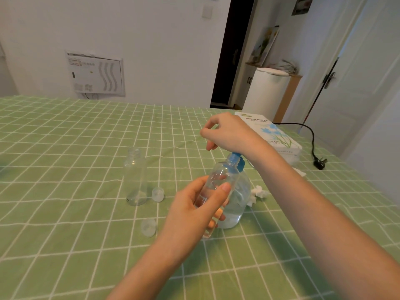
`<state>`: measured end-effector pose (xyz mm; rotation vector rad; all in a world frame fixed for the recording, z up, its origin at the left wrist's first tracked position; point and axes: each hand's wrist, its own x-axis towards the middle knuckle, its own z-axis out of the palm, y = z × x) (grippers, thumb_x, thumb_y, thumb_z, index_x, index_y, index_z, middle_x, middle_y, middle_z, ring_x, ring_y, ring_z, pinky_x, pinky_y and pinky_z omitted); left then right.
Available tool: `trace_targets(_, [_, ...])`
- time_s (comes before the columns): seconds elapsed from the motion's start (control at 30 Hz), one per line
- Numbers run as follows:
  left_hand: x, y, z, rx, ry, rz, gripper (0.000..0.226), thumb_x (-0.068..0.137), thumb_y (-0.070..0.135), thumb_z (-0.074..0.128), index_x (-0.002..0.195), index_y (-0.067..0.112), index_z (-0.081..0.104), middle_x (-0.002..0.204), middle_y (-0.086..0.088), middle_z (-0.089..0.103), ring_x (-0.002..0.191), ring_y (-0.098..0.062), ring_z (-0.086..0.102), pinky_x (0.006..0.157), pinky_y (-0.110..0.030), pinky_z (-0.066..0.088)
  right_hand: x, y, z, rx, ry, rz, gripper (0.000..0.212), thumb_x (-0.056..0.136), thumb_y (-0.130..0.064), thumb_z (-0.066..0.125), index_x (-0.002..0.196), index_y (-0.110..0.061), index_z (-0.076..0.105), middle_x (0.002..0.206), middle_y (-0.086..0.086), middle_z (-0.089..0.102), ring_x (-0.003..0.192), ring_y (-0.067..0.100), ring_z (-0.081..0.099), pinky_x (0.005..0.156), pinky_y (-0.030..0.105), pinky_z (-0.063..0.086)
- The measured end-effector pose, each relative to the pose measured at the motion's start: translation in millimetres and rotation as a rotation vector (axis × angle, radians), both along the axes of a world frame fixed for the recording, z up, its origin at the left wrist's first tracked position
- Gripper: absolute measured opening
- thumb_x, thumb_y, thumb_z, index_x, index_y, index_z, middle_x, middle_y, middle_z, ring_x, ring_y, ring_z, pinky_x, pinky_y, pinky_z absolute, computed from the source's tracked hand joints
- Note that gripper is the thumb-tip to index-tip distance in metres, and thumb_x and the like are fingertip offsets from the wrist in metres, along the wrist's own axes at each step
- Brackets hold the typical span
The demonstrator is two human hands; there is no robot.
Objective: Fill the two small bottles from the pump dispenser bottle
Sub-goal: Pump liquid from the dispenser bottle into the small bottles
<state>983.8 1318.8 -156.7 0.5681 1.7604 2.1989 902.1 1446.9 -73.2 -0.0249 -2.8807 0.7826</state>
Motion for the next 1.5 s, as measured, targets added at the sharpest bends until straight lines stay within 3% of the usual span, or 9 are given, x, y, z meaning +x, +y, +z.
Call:
trace_targets(0.23, [-2,1,1,0.017,0.038,-0.003,0.035,0.061,0.056,0.061,0.090,0.038,0.069,0.070,0.006,0.066,0.057,-0.006,0.059,0.046,-0.015,0.044,-2,1,14,0.018,0.074,0.012,0.012,0.089,-0.026,0.052,0.092,-0.020,0.063,0.071,-0.002,0.072,0.082,0.013,0.069,0.075,0.024,0.050])
trace_targets(0.5, [-2,1,0,0.028,0.010,-0.004,0.030,0.066,0.053,0.067,0.089,0.033,0.069,0.070,0.004,0.066,0.055,-0.007,0.058,0.043,-0.016,0.041,-3,0,6,0.041,-0.045,0.029,0.017,0.089,-0.027,0.052,0.098,-0.017,0.062,0.070,-0.006,0.070,0.089,0.014,0.067,0.074,0.019,0.046])
trace_targets(0.7, [-2,-1,-3,0.000,0.020,0.010,0.027,0.069,0.051,0.066,0.090,0.035,0.069,0.077,-0.016,0.065,0.059,-0.016,0.056,0.044,-0.018,0.041,-2,0,-1,0.050,-0.051,0.013,0.019,0.089,-0.030,0.053,0.100,-0.018,0.062,0.074,-0.006,0.070,0.087,0.014,0.065,0.067,0.019,0.044])
trace_targets(0.83, [-3,0,-3,0.001,0.026,0.004,0.027,0.069,0.056,0.067,0.089,0.038,0.068,0.074,-0.005,0.067,0.059,-0.015,0.057,0.045,-0.019,0.043,-3,1,3,0.089,-0.001,0.010,0.020,0.089,-0.030,0.053,0.103,-0.019,0.062,0.091,-0.003,0.069,0.073,0.008,0.055,0.054,0.022,0.036])
trace_targets(0.93, [-3,0,-2,-0.003,0.048,-0.005,0.036,0.061,0.057,0.061,0.091,0.039,0.068,0.074,0.003,0.068,0.058,-0.007,0.060,0.048,-0.016,0.045,-3,3,11,0.054,0.092,-0.011,0.024,0.090,-0.030,0.053,0.109,-0.018,0.062,0.100,0.000,0.067,0.082,0.011,0.059,0.063,0.026,0.040])
trace_targets(1.03, [-4,0,-1,-0.004,0.058,-0.008,0.034,0.063,0.056,0.060,0.091,0.039,0.068,0.076,0.004,0.069,0.059,-0.005,0.061,0.050,-0.015,0.046,-3,1,14,0.063,0.092,-0.003,0.026,0.090,-0.029,0.052,0.111,-0.017,0.063,0.097,0.000,0.068,0.090,0.016,0.061,0.064,0.026,0.044])
trace_targets(1.27, [-3,0,-1,-0.007,0.033,0.003,0.034,0.061,0.057,0.062,0.089,0.037,0.068,0.077,-0.006,0.068,0.058,-0.010,0.058,0.046,-0.017,0.043,-2,1,5,0.069,0.021,0.007,0.022,0.089,-0.029,0.052,0.101,-0.016,0.064,0.082,-0.002,0.073,0.068,0.008,0.055,0.053,0.022,0.037])
trace_targets(1.33, [-2,0,-1,-0.014,0.023,0.006,0.029,0.069,0.057,0.066,0.089,0.036,0.068,0.081,-0.014,0.067,0.059,-0.014,0.057,0.046,-0.018,0.042,-2,1,2,0.067,0.002,0.003,0.022,0.089,-0.029,0.052,0.101,-0.016,0.064,0.078,-0.005,0.071,0.072,0.008,0.057,0.054,0.021,0.036])
trace_targets(1.5, [-4,0,-4,-0.035,0.037,0.023,0.023,0.071,0.052,0.064,0.087,0.037,0.068,0.076,-0.011,0.067,0.059,-0.012,0.059,0.046,-0.017,0.043,-2,0,1,0.083,-0.024,-0.006,0.025,0.089,-0.030,0.052,0.103,-0.013,0.065,0.080,-0.002,0.072,0.077,0.013,0.059,0.054,0.021,0.037])
